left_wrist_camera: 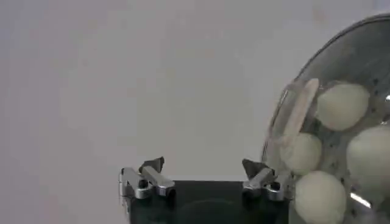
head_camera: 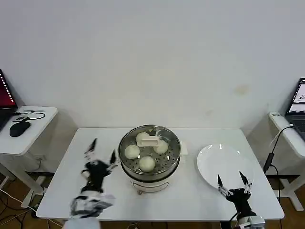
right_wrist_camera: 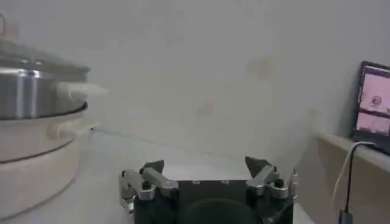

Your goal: Take steamed baozi put them in steamer then cover it.

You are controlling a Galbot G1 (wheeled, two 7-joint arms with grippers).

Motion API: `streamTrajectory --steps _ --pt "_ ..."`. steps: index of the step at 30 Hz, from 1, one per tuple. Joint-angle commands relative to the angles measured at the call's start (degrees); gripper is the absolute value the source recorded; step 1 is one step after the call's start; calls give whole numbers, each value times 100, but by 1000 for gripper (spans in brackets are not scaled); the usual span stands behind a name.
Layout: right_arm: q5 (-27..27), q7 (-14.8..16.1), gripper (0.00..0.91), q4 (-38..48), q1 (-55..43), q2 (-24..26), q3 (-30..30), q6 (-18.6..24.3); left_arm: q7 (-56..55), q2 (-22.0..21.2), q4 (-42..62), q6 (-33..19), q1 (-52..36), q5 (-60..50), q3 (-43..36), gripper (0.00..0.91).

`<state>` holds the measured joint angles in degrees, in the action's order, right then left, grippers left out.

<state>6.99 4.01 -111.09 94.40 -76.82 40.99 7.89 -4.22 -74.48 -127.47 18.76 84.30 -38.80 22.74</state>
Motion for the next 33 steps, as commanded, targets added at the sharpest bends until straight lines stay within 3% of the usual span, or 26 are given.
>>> streamTrajectory --steps 1,2,8,18,33 --pt "497 168 907 -337 436 416 61 -21 -1173 -68 562 -1775 1708 6215 2472 907" --pt "504 175 907 -360 462 444 72 -22 -1168 -77 615 -2159 1844 6088 2435 907" --pt "495 260 907 -447 674 566 75 -39 -879 -157 282 -1779 2545 5951 2186 907" --pt "577 389 907 -498 953 641 -102 -466 -655 -81 576 -2247 2899 5601 1921 907" --pt "812 159 907 -737 1030 765 -238 -923 -650 -165 249 -2010 3121 5256 1547 907"
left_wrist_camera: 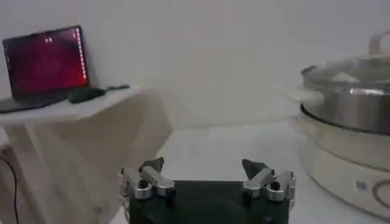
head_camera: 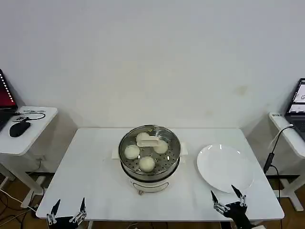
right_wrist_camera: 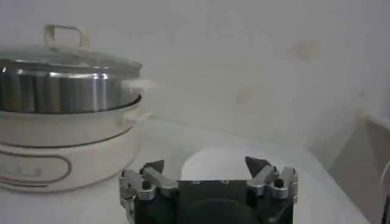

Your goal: Take steamed baozi put them in steamer then cover it.

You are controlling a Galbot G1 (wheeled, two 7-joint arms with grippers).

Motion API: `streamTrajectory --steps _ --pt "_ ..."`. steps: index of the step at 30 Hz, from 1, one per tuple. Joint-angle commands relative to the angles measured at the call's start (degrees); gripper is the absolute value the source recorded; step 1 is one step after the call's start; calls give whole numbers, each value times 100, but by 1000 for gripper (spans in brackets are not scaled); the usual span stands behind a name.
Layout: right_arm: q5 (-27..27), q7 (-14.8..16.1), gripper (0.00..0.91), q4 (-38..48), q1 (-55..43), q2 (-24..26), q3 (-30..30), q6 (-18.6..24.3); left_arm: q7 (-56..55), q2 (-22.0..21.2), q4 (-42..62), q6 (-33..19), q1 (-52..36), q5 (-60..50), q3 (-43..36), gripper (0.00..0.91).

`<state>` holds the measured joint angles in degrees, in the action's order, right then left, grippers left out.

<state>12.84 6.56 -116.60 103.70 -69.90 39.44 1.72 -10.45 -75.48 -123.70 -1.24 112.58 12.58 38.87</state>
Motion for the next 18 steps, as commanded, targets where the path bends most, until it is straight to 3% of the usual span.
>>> streamTrajectory --steps 1,18 --pt "209 -105 907 -188 93 72 -101 -295 -33 -62 -127 -3 297 114 -55 907" --pt "-332 -115 907 -220 108 -7 -218 -69 116 -25 -292 126 347 -148 3 907"
